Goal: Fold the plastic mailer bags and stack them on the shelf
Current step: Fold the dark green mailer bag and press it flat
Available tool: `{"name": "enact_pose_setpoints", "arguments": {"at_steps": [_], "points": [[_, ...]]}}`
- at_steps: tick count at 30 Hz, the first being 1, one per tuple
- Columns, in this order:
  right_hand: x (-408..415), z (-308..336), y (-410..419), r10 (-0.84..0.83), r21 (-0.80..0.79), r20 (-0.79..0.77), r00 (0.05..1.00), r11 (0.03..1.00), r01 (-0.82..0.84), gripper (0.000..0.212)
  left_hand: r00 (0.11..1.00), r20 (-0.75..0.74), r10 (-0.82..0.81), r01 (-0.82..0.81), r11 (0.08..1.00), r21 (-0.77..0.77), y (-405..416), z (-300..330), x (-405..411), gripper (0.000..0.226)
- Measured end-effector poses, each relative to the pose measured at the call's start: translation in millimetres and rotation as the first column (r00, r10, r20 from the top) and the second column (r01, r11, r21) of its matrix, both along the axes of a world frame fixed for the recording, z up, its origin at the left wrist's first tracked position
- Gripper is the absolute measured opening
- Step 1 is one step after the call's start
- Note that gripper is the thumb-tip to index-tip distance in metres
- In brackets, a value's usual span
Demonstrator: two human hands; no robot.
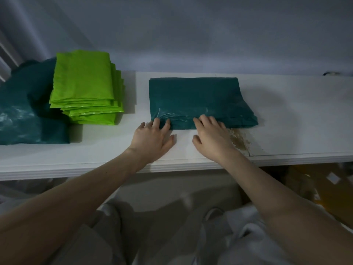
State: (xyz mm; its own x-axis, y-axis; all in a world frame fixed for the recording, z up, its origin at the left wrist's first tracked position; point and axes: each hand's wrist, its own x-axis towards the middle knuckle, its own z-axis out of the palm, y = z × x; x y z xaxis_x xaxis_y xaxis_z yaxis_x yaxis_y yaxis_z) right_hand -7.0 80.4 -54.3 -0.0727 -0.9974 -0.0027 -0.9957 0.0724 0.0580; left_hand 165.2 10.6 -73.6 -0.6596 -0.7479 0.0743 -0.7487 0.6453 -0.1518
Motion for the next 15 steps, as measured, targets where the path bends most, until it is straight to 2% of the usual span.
{"name": "enact_pose_setpoints", "arguments": {"at_steps": [3,7,11,13,15], "points": [[-13,3,5,-0.066,0.002,-0.003,0.998,0.998,0.066,0.049,0.997,-0.029,0.067,-0.065,0.996,0.063,5,7,-3,0.058],[-23,2,10,-0.103,0.016,0.004,0.995,0.995,0.102,0.051,0.995,0.003,0.101,-0.101,0.991,0.092,1,12,-6,0.052],[-24,-3,10,-0.092,0.02,0.055,0.994,0.996,0.091,0.053,0.993,-0.041,0.111,-0.112,0.993,-0.022,1,15,-18,0.05],[-23,-4,8,-0.092,0.01,0.085,0.992,0.996,0.092,0.054,0.992,-0.102,0.075,-0.079,0.996,-0.034,1,17,-29,0.06],[-21,-5,5,-0.077,-0.006,0.103,0.992,0.997,0.078,0.055,0.991,-0.12,-0.059,0.056,0.998,-0.028,5,14,-43,0.064]]}}
